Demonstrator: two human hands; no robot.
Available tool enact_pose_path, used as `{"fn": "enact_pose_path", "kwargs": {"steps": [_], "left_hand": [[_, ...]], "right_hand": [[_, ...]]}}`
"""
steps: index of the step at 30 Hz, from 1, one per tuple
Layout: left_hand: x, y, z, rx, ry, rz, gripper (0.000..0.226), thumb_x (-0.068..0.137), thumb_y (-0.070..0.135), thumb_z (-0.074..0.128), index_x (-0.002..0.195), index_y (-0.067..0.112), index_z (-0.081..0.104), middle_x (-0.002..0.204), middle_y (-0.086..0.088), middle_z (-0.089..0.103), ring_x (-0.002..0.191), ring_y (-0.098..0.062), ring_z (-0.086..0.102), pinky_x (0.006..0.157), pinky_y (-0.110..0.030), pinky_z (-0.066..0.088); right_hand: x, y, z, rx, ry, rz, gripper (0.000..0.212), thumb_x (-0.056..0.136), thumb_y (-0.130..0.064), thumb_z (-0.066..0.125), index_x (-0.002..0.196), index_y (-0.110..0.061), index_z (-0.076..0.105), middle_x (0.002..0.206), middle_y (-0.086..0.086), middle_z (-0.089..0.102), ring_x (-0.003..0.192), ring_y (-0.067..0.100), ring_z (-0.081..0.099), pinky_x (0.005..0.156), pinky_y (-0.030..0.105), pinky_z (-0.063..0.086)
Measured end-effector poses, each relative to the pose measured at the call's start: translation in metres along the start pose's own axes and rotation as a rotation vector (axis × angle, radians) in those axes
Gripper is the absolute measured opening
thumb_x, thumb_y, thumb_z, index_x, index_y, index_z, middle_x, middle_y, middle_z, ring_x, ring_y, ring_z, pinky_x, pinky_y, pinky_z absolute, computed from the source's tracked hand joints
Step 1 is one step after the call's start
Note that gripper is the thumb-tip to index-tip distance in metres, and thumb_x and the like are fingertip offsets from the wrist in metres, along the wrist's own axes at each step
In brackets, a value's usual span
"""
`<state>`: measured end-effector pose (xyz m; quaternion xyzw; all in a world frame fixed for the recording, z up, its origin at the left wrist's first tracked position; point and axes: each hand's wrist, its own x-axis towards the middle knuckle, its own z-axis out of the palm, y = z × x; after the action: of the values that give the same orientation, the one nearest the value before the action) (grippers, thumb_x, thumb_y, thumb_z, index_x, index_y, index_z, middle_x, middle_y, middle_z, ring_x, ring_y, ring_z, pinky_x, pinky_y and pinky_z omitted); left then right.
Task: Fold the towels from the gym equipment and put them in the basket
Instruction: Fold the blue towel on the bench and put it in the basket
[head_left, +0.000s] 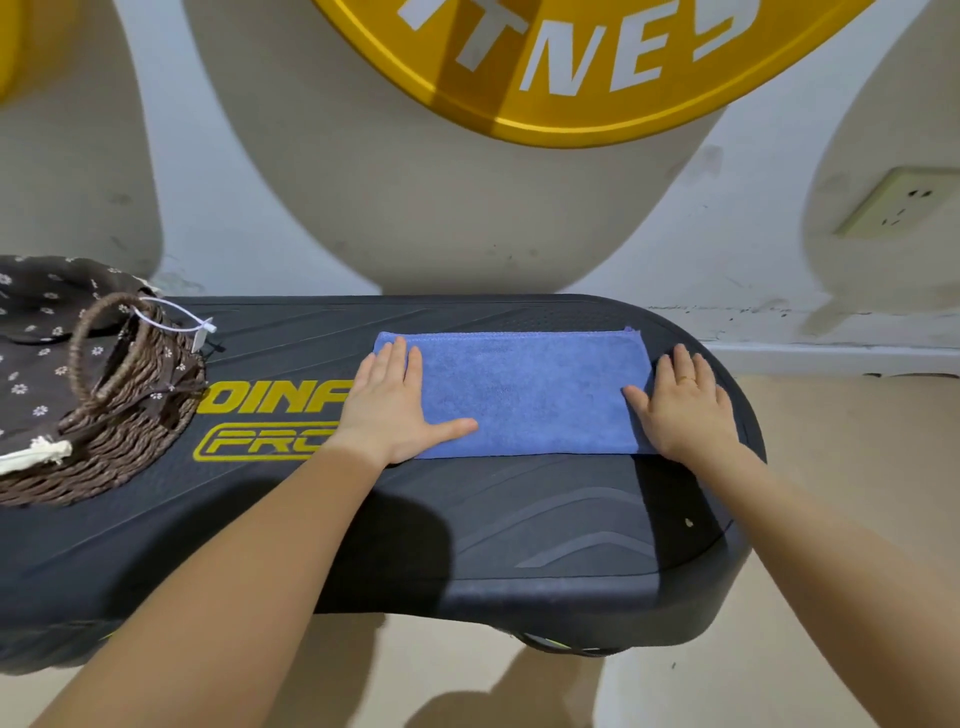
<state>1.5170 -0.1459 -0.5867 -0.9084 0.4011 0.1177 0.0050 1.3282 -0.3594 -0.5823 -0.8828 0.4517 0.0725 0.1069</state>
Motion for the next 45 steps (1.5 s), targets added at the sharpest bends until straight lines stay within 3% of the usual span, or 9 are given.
{"fn": "enact_pose_path", "kwargs": {"steps": [5,8,11,15,20,29,34,40,45], "left_hand": [[0.004,0.057,-0.005,-0.005,0.084,0.161,0.088,0.086,0.068,0.030,0.149,0.016,-0.003,0.158,-0.009,-0.004,0.146,-0.021,-0.005,0.118,-0.035,-0.008],[0.013,0.092,-0.004,-0.023,0.034,0.280,0.079,0.090,0.063,0.029,0.149,0.022,-0.004,0.158,-0.007,-0.005,0.146,-0.020,-0.004,0.117,-0.033,-0.006],[0.022,0.119,0.000,-0.018,0.019,0.282,0.075,0.091,0.061,0.029,0.149,0.022,0.001,0.158,-0.005,-0.001,0.146,-0.024,0.001,0.117,-0.036,0.004],[0.029,0.132,0.015,0.045,0.036,0.248,0.074,0.091,0.063,0.025,0.149,0.024,0.001,0.158,-0.004,-0.004,0.146,-0.027,-0.002,0.117,-0.039,0.004],[0.033,0.128,0.021,-0.015,-0.002,0.225,0.085,0.084,0.070,0.031,0.148,0.028,-0.005,0.157,0.001,-0.015,0.145,-0.020,-0.015,0.118,-0.037,-0.007],[0.029,0.131,0.018,-0.034,-0.020,0.207,0.090,0.082,0.071,0.037,0.148,0.028,-0.007,0.157,0.001,-0.015,0.144,-0.019,-0.015,0.118,-0.035,-0.009],[0.022,0.123,0.015,-0.094,0.004,0.207,0.082,0.088,0.063,0.036,0.149,0.026,-0.004,0.158,-0.001,-0.010,0.146,-0.019,-0.008,0.118,-0.034,-0.004],[0.013,0.084,0.001,-0.173,-0.111,0.310,0.063,0.098,0.039,0.038,0.148,0.029,0.003,0.158,0.003,-0.001,0.146,-0.016,0.001,0.118,-0.031,0.006],[0.012,0.066,-0.009,-0.181,-0.169,0.384,0.057,0.099,0.031,0.038,0.148,0.033,0.009,0.158,0.004,0.000,0.146,-0.017,0.001,0.118,-0.032,0.008]], "right_hand": [[0.002,0.006,-0.009,0.337,0.104,0.008,0.043,0.094,-0.025,0.050,0.129,-0.003,0.041,0.115,0.022,0.054,0.105,0.036,0.052,0.073,0.038,0.043],[0.009,0.005,-0.013,0.478,0.009,0.039,0.021,0.091,-0.022,0.053,0.095,-0.001,0.056,0.085,0.019,0.057,0.077,0.027,0.051,0.053,0.029,0.033],[0.011,0.006,-0.011,0.571,-0.042,0.059,0.023,0.090,-0.022,0.054,0.071,-0.010,0.046,0.068,0.006,0.047,0.075,0.024,0.046,0.050,0.027,0.027],[0.009,0.010,-0.009,0.617,-0.069,0.040,0.015,0.089,-0.020,0.055,0.084,-0.007,0.050,0.076,0.004,0.050,0.078,0.022,0.048,0.055,0.028,0.031],[0.012,0.007,-0.015,0.662,-0.170,0.069,0.018,0.088,-0.015,0.055,0.075,-0.004,0.051,0.068,0.006,0.049,0.061,0.017,0.045,0.047,0.024,0.033],[0.009,0.005,-0.038,1.070,-0.480,0.230,0.017,0.081,-0.011,0.069,0.093,-0.002,0.060,0.080,0.008,0.061,0.066,0.019,0.057,0.053,0.027,0.043],[0.004,-0.005,-0.039,1.020,-0.358,0.077,0.020,0.087,-0.016,0.061,0.100,0.000,0.060,0.093,0.008,0.062,0.085,0.022,0.055,0.072,0.030,0.043],[-0.004,-0.036,-0.041,0.989,-0.228,0.006,0.013,0.086,-0.009,0.055,0.082,-0.010,0.043,0.089,0.008,0.045,0.080,0.018,0.039,0.063,0.028,0.030],[-0.004,-0.043,-0.042,0.956,-0.188,0.136,0.013,0.086,-0.012,0.057,0.095,-0.009,0.048,0.091,0.006,0.052,0.087,0.022,0.048,0.065,0.032,0.042]]}}
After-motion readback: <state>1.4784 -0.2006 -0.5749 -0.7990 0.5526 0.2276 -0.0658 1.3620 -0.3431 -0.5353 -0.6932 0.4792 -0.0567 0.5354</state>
